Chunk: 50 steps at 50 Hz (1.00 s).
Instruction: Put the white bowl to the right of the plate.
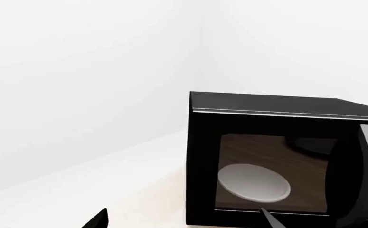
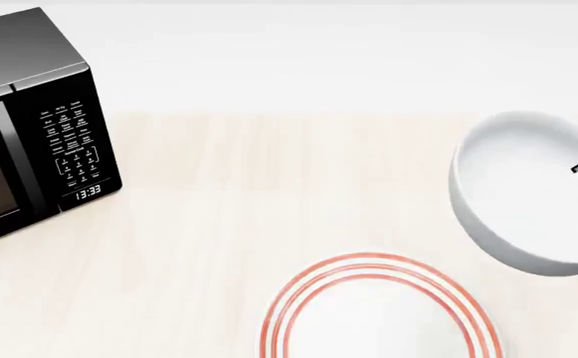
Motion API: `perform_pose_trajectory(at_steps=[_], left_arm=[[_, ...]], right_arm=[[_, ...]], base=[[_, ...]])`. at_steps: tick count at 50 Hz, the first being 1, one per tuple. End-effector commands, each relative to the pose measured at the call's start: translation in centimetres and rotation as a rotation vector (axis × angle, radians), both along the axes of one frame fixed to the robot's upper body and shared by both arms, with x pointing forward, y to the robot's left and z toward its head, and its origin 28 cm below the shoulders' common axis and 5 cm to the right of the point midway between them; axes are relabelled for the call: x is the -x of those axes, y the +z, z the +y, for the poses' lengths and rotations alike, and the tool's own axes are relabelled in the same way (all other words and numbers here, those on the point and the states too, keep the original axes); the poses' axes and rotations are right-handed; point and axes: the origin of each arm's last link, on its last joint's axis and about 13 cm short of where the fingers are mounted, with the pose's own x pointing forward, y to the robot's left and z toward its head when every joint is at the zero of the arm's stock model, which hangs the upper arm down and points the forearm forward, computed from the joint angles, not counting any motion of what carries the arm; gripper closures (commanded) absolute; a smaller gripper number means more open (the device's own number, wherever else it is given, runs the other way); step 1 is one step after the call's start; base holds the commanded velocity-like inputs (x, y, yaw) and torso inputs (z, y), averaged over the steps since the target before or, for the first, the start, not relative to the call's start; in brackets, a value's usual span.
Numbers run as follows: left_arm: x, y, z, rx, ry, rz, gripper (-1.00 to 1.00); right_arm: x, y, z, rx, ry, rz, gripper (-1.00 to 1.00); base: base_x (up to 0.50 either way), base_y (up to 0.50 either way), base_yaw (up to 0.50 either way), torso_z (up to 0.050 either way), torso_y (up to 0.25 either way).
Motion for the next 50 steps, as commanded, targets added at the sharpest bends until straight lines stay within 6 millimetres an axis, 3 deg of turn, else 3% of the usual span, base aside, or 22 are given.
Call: perform_pose_trajectory(at_steps=[1, 25, 50], left_arm=[[0.0, 0.0, 0.0, -0.002, 0.0, 0.002, -1.0], [0.0, -0.1, -0.2, -0.008, 0.0, 0.007, -1.0], [0.0, -0.1, -0.3, -0.015, 0.002, 0.009, -1.0]], right_arm=[[1.0, 0.4, -2.4, -0.037, -0.089, -0.027, 1.0], [3.4, -0.5, -5.7, -0.029, -0.244, -0.017, 1.0], [2.9, -6.4, -7.2, -0.046, -0.292, 0.086, 1.0]], base=[[0.0, 0.0, 0.0, 0.0, 0.0], [0.0, 0.0, 0.0, 0.001, 0.0], [0.0, 0.0, 0.0, 0.0, 0.001]])
